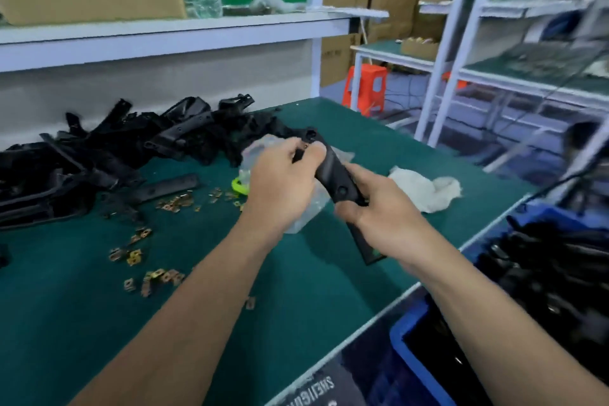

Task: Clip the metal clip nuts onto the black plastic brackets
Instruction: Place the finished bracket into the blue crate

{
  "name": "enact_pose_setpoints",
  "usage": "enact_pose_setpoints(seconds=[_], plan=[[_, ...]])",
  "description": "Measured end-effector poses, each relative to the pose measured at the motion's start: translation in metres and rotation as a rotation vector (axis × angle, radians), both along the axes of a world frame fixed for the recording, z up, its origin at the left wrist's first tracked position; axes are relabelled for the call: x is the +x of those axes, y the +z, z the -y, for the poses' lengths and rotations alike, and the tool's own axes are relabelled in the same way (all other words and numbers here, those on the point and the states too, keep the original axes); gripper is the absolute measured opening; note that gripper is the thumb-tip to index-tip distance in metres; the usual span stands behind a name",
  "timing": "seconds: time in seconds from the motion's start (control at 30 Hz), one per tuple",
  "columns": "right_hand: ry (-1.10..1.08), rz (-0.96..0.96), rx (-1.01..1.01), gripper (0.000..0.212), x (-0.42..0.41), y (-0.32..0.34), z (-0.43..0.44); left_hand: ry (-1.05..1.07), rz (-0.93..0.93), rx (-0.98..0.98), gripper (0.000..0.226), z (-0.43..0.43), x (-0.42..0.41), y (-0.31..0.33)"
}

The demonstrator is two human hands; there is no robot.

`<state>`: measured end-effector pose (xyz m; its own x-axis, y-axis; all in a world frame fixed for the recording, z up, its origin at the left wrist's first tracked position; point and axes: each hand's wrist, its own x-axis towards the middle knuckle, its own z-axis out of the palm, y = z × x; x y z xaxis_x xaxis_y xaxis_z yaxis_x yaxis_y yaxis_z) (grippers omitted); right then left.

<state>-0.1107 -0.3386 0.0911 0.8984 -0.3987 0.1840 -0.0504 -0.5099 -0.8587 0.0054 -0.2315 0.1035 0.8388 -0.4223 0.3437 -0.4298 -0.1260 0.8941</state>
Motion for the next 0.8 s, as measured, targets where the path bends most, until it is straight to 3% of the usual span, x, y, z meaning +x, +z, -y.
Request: enact_pose_setpoints(seconds=[0.13,0.33,0.47,0.63,0.8], plan=[[-0.189,0.013,0.214,0.050,-0.092,-0.017,0.040,-0.171,0.067,0.087,0.038,0.068,-0.062,-0.021],[-0.414,0.056,0.526,0.048,-0.217,-0.062,0.063,-0.402,-0.056,0.292,0.049,0.154,-0.158,-0.075],[-0.559,0.110,0.736,0.040,-0.271,-0.100,0.072,-0.624,-0.332,0.390,0.050,0.187,-0.209,-0.112],[-0.799,0.112,0.839,0.031,-0.309,-0.138,0.088,-0.675,-0.867,0.548,0.021,0.217,-0.247,-0.138],[-1.005,0.158,0.864,0.034,-0.332,-0.154,0.115,-0.783,-0.933,0.574,0.010,0.243,-0.266,-0.136]])
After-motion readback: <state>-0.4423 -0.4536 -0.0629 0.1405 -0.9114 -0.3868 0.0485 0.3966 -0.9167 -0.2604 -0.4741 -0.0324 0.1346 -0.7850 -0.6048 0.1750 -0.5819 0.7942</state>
